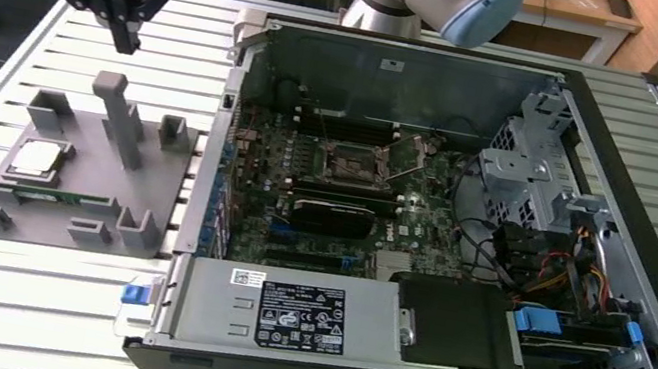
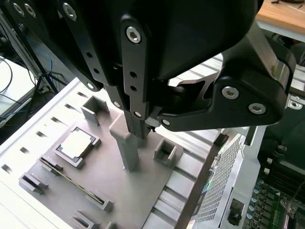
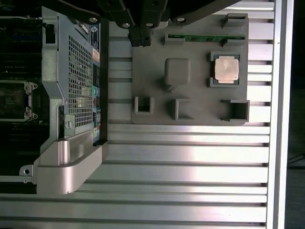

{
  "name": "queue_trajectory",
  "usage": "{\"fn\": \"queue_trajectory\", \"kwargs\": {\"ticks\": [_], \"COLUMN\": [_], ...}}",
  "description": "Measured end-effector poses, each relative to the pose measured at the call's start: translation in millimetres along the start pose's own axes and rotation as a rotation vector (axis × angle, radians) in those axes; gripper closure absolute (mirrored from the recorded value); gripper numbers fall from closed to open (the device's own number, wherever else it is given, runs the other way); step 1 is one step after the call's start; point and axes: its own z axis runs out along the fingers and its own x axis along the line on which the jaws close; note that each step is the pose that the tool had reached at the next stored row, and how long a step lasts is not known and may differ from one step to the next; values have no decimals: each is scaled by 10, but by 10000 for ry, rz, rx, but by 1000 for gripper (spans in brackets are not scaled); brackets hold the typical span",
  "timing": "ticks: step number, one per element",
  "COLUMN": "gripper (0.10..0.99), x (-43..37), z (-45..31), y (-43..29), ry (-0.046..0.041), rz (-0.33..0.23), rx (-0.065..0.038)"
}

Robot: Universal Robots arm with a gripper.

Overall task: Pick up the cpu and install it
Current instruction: 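Reach for the cpu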

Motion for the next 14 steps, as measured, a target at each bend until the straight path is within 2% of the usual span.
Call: {"fn": "queue_trajectory", "kwargs": {"ticks": [14], "gripper": [980], "x": [247], "z": [5], "y": [0], "ry": [0], "rz": [0], "rx": [0]}}
